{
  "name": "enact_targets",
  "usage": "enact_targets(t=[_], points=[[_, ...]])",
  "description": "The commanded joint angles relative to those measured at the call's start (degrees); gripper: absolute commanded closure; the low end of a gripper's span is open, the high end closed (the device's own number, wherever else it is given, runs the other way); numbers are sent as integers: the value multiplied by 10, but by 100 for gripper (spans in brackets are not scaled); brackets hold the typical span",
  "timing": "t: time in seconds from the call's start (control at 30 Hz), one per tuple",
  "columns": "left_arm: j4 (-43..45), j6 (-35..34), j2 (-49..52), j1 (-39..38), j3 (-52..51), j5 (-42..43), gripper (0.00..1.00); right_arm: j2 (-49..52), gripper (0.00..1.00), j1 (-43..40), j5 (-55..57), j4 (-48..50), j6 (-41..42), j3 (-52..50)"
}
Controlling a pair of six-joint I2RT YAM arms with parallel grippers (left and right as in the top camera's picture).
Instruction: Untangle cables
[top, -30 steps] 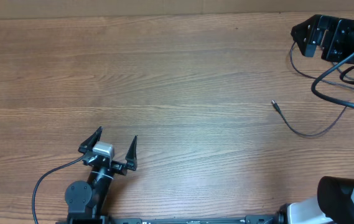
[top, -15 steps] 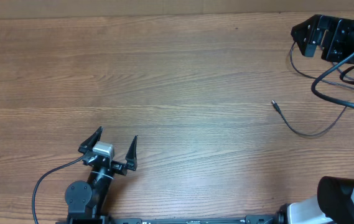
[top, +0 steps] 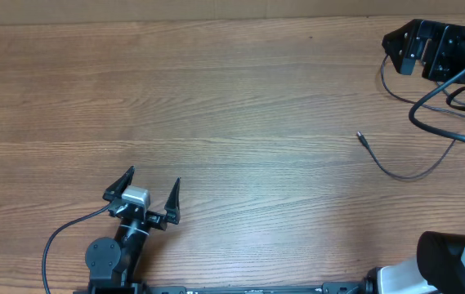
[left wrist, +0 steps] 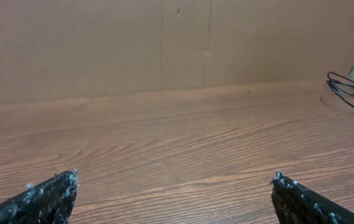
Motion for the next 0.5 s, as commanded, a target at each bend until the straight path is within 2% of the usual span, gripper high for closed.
enact_targets(t=[0.0,0.47], points=[[-1,-4,-4,-4,-2,1,0,1,0,1,-3,1,-3,-2],[-1,-4,-4,-4,-2,1,0,-3,0,1,1,5,-3,-1]])
